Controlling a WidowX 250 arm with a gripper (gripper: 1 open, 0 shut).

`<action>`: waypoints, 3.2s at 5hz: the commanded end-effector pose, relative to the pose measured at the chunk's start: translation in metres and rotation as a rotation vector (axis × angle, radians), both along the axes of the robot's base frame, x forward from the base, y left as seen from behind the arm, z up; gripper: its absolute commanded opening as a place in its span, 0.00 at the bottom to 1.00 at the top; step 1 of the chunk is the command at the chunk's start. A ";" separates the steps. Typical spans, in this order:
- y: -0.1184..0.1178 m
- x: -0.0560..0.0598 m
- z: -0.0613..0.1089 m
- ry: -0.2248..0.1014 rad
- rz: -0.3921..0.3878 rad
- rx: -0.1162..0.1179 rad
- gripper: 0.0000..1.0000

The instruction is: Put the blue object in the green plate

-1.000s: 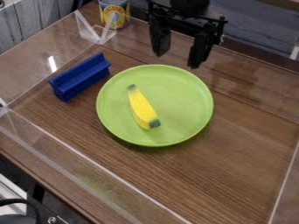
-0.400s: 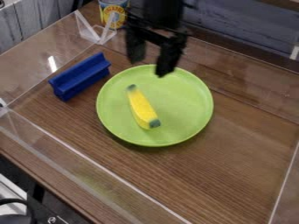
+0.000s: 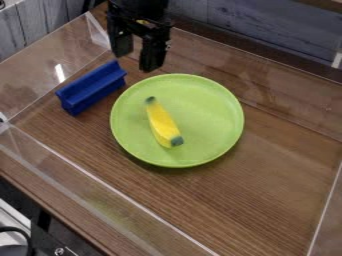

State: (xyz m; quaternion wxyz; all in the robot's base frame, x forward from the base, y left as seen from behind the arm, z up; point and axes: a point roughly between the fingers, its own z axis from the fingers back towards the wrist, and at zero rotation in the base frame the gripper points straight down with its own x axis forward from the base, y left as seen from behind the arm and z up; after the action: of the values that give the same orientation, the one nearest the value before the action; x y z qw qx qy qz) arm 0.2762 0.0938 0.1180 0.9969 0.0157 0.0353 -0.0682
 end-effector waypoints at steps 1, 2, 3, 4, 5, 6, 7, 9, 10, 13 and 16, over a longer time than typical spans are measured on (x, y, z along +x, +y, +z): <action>0.020 0.004 0.005 -0.035 -0.023 0.016 1.00; 0.043 0.004 -0.001 -0.036 -0.077 0.021 1.00; 0.058 -0.002 0.004 -0.046 -0.159 0.027 1.00; 0.067 -0.005 0.007 -0.053 -0.204 0.020 1.00; 0.076 -0.008 0.006 -0.057 -0.237 0.019 1.00; 0.081 -0.012 -0.014 -0.064 -0.221 0.007 1.00; 0.086 -0.016 -0.034 -0.073 -0.195 -0.003 1.00; 0.089 -0.007 -0.048 -0.083 -0.087 -0.023 1.00; 0.090 -0.005 -0.059 -0.083 -0.012 -0.039 1.00; 0.089 -0.006 -0.075 -0.077 0.021 -0.069 1.00; 0.089 -0.006 -0.097 -0.080 -0.040 -0.086 0.00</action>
State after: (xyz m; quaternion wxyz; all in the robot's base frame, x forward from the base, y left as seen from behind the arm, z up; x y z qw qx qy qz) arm 0.2704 0.1791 0.0205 0.9958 -0.0278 -0.0028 -0.0874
